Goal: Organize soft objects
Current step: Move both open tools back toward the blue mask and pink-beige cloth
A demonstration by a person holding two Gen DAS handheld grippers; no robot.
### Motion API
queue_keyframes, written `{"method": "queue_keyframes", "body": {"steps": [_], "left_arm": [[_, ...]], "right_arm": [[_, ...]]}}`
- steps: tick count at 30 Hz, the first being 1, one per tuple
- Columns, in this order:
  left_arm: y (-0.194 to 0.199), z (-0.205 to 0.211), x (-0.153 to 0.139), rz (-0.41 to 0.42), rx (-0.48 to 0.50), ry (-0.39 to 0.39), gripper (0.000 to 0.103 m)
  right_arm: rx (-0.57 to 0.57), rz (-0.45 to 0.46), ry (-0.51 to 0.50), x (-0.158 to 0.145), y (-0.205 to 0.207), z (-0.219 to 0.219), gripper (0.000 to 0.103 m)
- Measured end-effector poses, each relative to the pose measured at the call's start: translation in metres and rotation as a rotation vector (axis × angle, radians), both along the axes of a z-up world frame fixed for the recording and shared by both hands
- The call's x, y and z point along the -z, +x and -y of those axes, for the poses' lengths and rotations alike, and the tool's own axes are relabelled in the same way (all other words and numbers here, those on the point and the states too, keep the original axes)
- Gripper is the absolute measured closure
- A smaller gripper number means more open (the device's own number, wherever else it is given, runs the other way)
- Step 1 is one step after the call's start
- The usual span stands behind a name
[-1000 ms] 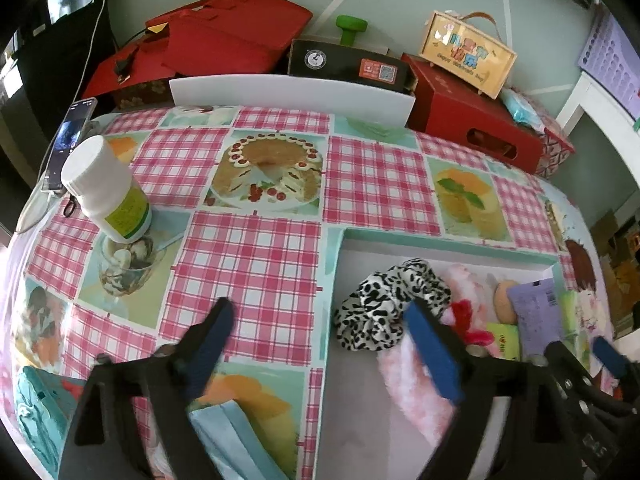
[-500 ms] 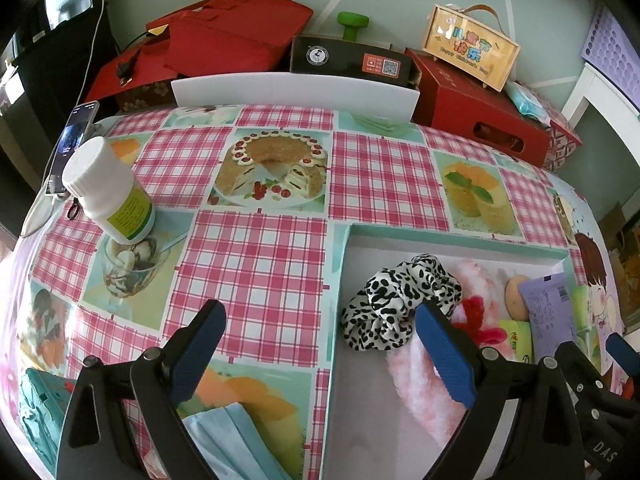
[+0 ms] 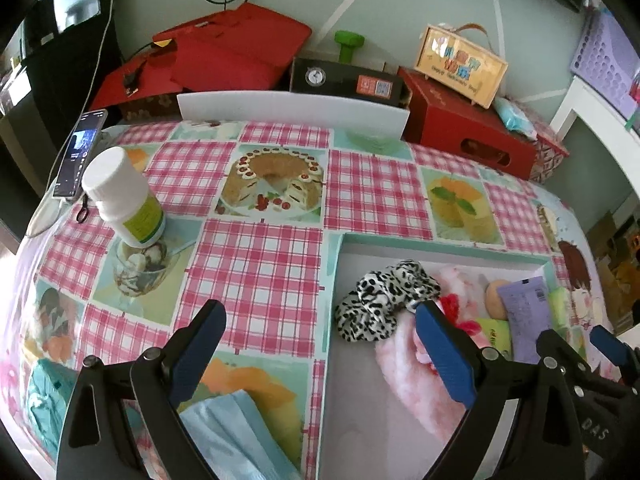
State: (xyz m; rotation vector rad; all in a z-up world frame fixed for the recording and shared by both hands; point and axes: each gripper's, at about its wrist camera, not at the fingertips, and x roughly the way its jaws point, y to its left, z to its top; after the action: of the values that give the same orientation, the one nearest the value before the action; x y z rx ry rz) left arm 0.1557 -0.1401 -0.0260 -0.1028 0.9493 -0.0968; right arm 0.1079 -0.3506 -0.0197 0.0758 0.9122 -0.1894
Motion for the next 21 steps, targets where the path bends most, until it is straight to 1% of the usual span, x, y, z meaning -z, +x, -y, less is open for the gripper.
{"method": "queue_keyframes", "body": {"steps": [3, 9, 13, 16, 21], "left_arm": [[-0.010, -0.002, 0.000, -0.002, 0.008, -0.023, 0.007], [-0.032, -0.006, 0.004, -0.003, 0.038, 0.004, 0.007], [-0.047, -0.012, 0.006, 0.002, 0.054, 0.011, 0.007], [-0.057, -0.016, 0.006, 0.001, 0.064, 0.011, 0.007], [-0.073, -0.023, 0.007, -0.018, 0.069, -0.019, 0.007]], "right_arm": [[0.002, 0.014, -0.016, -0.006, -0.004, -0.003, 0.000], [0.003, 0.027, -0.022, -0.012, -0.011, -0.010, 0.000], [-0.016, 0.024, -0.015, -0.006, -0.026, -0.019, 0.000], [-0.026, -0.004, 0.006, 0.004, -0.039, -0.023, 0.000], [-0.040, -0.026, 0.005, 0.009, -0.058, -0.031, 0.000]]}}
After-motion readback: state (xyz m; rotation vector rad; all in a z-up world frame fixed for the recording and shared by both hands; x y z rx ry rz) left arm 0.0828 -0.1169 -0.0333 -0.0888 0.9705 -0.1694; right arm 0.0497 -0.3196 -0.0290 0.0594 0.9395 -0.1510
